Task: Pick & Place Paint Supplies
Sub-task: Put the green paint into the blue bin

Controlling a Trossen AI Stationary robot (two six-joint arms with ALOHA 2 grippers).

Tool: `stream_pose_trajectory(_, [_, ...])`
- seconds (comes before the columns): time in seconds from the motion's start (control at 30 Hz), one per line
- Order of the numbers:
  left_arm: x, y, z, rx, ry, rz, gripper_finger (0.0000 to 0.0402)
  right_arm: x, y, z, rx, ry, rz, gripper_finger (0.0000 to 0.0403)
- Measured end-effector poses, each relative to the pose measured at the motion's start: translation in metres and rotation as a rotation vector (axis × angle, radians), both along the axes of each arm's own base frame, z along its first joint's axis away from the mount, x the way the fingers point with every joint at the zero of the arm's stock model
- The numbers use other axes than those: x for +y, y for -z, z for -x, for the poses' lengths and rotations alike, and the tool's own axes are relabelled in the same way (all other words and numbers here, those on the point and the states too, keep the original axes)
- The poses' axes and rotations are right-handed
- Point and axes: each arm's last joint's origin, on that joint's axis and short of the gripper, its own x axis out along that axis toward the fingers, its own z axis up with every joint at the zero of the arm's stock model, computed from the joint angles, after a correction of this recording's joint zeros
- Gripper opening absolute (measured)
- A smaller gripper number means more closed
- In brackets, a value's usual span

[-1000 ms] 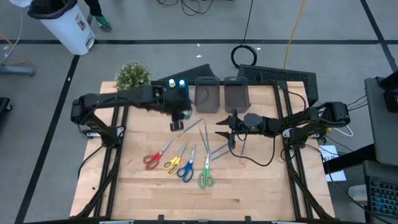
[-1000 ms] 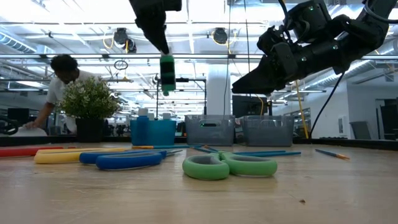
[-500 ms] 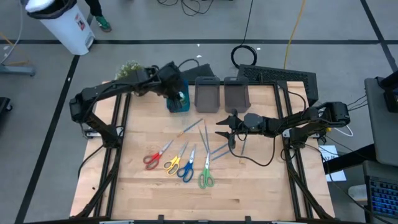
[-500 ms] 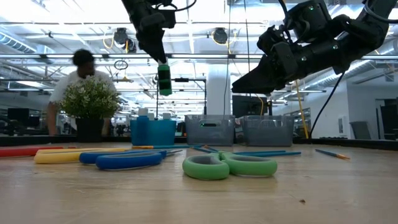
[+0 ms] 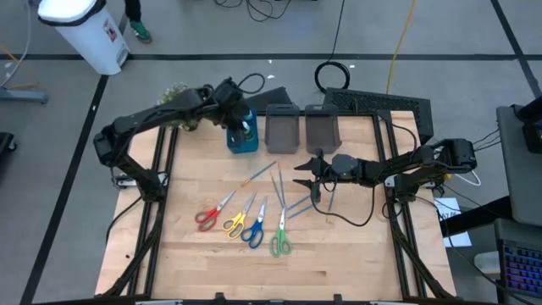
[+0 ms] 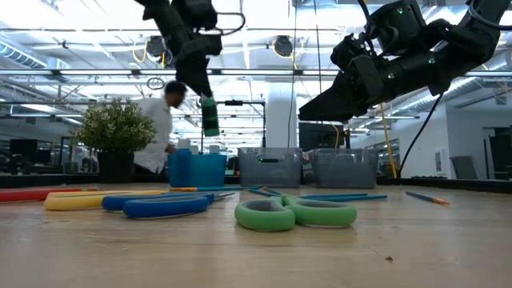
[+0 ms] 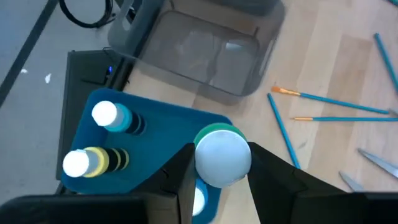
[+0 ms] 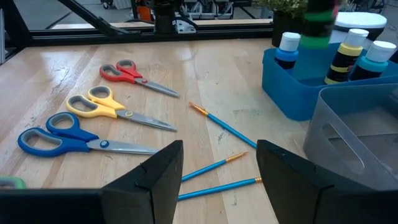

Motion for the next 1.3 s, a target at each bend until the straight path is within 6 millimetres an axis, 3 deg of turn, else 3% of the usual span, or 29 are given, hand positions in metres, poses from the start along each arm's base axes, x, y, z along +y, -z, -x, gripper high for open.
stream_pose_trajectory(0.27, [0.009, 0.036, 0.005, -0.002, -0.028, 0.027, 0.0125, 0.0, 0.0, 0.0, 0.0, 0.0, 0.0, 0.0196])
stream_pose_trajectory(0.43, [0.009, 0.046, 0.005, -0.033, -0.024, 0.04, 0.0125, 0.0, 0.0, 0.0, -0.001, 0.0, 0.0, 0.0196])
stream_pose_trajectory(1.13, [0.007, 0.046, -0.001, -0.058, -0.101, 0.006, 0.0125, -0.003, -0.001, 0.0, -0.016, 0.011, 0.002, 0.0196])
stream_pose_trajectory(1.3, [0.008, 0.055, -0.005, -0.028, -0.105, 0.022, 0.0125, -0.002, -0.002, 0.0, -0.017, 0.01, 0.002, 0.0196])
